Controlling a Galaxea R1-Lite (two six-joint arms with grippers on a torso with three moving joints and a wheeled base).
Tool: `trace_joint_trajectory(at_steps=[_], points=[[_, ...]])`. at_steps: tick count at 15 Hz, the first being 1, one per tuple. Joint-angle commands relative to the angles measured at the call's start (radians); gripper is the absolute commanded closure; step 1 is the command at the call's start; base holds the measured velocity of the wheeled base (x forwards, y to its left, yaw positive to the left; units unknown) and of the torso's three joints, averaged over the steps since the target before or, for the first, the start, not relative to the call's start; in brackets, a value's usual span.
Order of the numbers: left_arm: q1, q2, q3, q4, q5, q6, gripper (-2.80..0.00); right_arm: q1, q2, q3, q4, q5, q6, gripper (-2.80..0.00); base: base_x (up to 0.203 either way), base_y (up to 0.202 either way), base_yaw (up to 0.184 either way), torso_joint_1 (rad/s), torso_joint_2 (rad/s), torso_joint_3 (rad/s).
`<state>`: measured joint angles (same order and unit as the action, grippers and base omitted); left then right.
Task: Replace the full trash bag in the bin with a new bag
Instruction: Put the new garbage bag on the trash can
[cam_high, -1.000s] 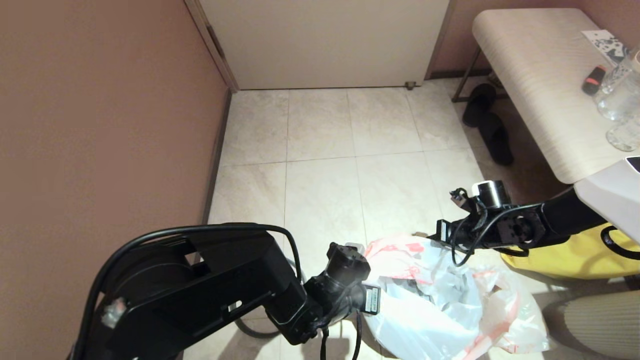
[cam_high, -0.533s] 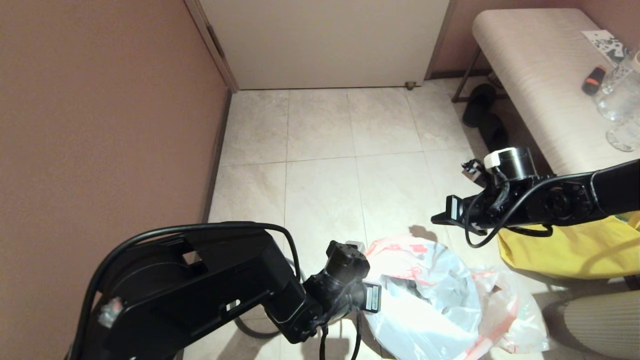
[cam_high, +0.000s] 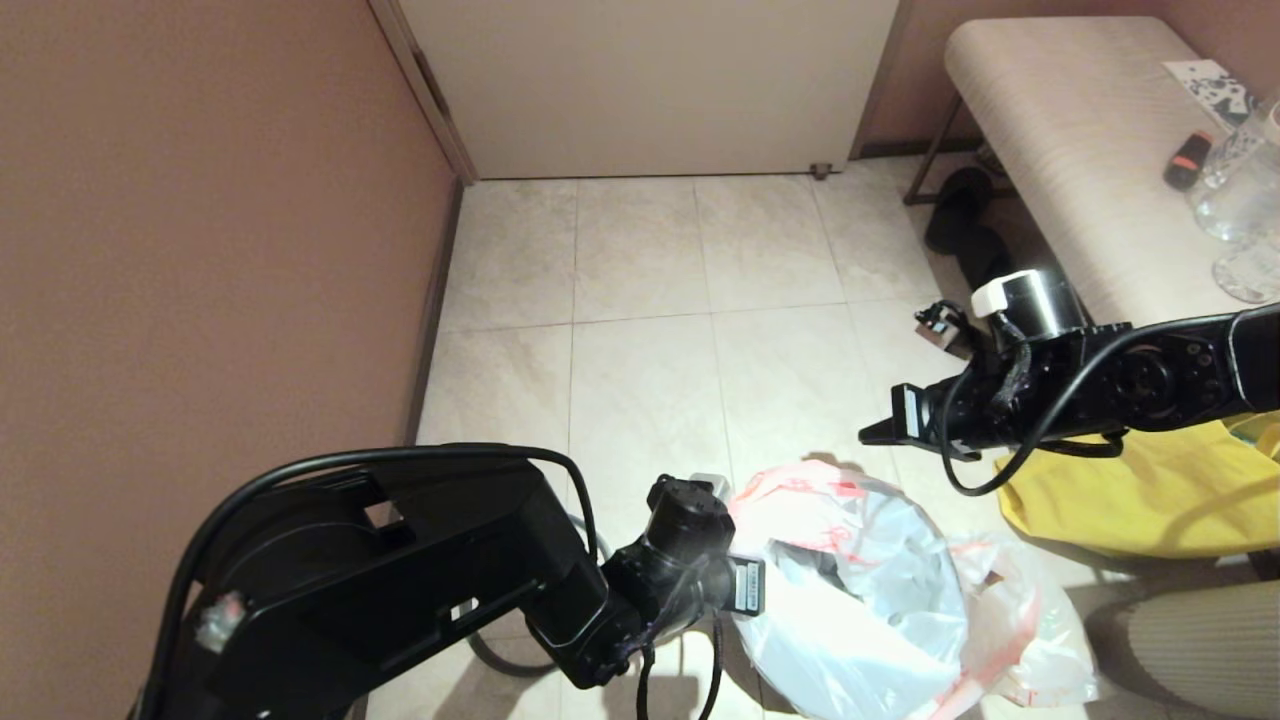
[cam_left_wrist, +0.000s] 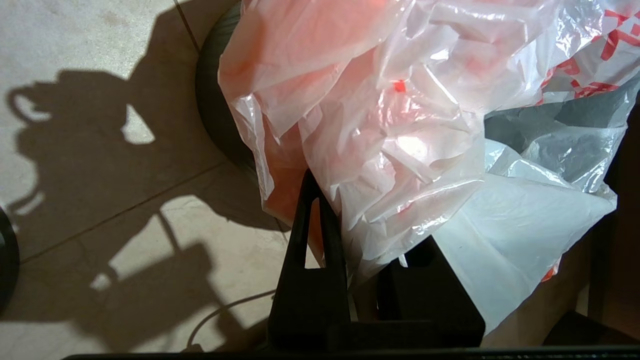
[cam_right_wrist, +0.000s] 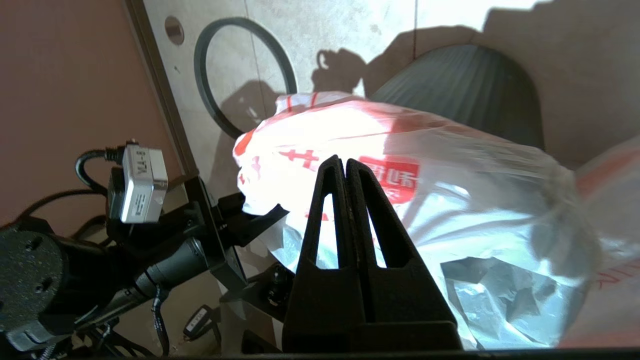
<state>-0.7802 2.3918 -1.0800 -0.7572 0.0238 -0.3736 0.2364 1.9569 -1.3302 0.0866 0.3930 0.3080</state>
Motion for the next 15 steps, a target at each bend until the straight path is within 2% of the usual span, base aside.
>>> trace_joint_trajectory(at_steps=[1,3,8,10,15], points=[[0.001,0.004,-0.001,-0.010,0.001,-0.003,0.00,0.038,0.066,-0.005,0.002,0.001,-0.055,0.00,0.000,0.000,0.000,0.000,0.00,0.000],[0.004,0.010,0.002,-0.033,0.000,-0.002,0.00,0.056,0.099,0.006,0.028,0.000,-0.120,0.00,0.000,0.000,0.000,0.000,0.00,0.000],[0.007,0.027,0.012,-0.116,0.001,0.001,0.00,0.101,0.117,0.002,0.038,0.009,-0.122,0.00,0.000,0.000,0.000,0.000,0.00,0.000],[0.009,0.029,0.012,-0.117,0.001,0.001,0.00,0.112,0.126,-0.015,0.035,0.009,-0.128,0.00,0.000,0.000,0.000,0.000,0.00,0.000],[0.009,0.020,0.020,-0.122,-0.005,-0.008,0.00,0.104,0.247,-0.185,0.039,0.016,-0.168,0.00,0.000,0.000,0.000,0.000,0.00,0.000]])
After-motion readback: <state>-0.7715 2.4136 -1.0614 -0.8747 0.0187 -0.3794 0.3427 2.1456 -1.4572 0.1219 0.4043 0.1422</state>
